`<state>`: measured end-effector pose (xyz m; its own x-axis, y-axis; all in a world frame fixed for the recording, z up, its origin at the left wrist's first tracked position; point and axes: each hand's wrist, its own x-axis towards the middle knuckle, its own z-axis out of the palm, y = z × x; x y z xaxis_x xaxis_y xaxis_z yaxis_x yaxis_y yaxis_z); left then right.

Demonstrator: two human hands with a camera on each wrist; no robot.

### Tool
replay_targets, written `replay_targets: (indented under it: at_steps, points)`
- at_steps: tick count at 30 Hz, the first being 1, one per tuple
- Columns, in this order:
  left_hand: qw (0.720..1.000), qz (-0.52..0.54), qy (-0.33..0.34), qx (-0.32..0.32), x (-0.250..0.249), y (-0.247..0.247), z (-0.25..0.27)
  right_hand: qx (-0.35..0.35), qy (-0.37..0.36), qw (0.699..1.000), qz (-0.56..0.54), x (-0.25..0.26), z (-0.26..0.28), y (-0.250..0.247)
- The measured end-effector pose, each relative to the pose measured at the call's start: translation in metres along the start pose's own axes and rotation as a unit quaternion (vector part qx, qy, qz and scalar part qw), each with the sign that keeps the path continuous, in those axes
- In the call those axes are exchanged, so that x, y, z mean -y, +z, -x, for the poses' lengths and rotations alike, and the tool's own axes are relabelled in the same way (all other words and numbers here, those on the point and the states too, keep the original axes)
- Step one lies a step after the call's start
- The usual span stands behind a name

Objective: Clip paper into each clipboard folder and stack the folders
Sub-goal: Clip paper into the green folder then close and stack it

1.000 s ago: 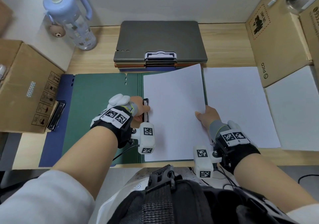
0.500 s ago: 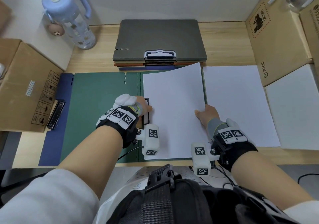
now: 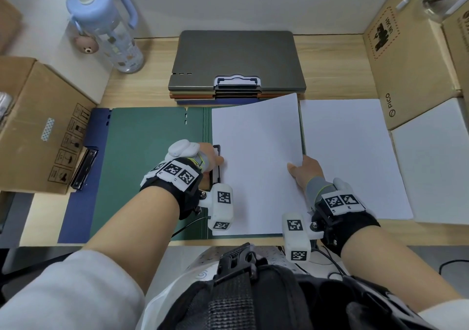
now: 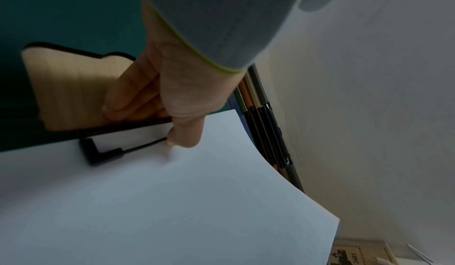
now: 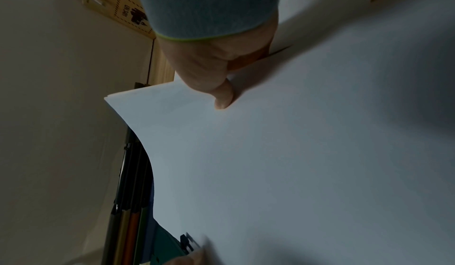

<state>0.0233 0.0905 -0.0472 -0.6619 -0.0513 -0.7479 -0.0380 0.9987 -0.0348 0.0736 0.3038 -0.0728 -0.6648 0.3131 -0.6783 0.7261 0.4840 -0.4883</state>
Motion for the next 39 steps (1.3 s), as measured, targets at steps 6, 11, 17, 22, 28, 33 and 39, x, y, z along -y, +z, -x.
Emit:
replay_targets:
  at_steps: [6, 11, 17, 22, 28, 33, 39]
  points:
    - [1.000, 0.003, -0.004, 0.002, -0.004, 0.003, -0.004, -0.002, 0.001, 1.000, -0.002, 0.000, 0.001, 0.001]
    - [0.998, 0.046, -0.016, -0.028, -0.003, 0.006, -0.005, 0.003, 0.008, 1.000, -0.012, 0.001, 0.002, 0.002]
    - [0.989, 0.140, -0.009, -0.046, 0.015, 0.020, -0.014, -0.031, 0.014, 0.993, -0.113, 0.008, 0.002, 0.001]
    - [0.924, 0.371, -0.028, -0.085, 0.036, 0.023, -0.006, -0.105, -0.024, 0.991, -0.081, 0.042, 0.006, 0.005]
    - [0.839, 0.485, -0.109, -0.221, 0.104, 0.018, 0.008, -0.010, -0.133, 0.989, -0.068, 0.098, 0.025, 0.048]
    - [0.810, 0.491, -0.195, -0.255, 0.169, 0.029, 0.015, 0.156, -0.104, 0.973, -0.135, 0.131, 0.048, 0.097]
    - [0.811, 0.474, -0.264, -0.220, 0.205, 0.040, 0.021, 0.235, -0.009, 0.961, -0.145, 0.135, 0.063, 0.126]
